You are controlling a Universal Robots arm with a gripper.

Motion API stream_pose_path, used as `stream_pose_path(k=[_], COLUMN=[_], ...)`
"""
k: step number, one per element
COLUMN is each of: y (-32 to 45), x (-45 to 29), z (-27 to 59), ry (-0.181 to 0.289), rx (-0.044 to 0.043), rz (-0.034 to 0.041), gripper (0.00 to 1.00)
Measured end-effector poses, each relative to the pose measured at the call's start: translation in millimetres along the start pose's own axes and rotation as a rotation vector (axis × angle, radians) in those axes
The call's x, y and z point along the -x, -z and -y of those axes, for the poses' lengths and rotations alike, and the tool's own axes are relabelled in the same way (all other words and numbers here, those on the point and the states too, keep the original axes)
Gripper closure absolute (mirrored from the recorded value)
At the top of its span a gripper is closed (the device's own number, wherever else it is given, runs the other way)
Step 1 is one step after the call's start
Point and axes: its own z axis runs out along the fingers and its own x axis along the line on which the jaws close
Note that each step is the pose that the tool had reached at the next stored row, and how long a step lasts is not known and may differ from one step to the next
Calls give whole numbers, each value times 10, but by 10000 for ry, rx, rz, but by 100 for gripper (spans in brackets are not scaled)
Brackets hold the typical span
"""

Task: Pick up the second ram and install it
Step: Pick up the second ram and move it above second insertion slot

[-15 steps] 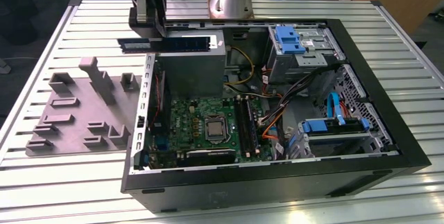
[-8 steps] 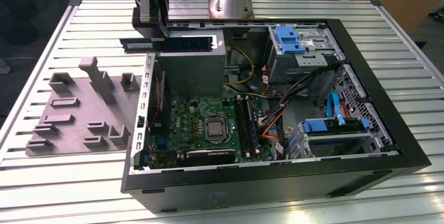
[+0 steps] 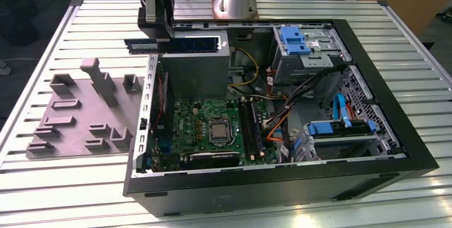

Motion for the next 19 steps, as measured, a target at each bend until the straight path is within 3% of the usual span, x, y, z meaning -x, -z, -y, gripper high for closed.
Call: stream_pose_path(k=[19], y=[2], x=[2], z=[86], ry=[0], rx=[0], rz=[0], gripper=[86])
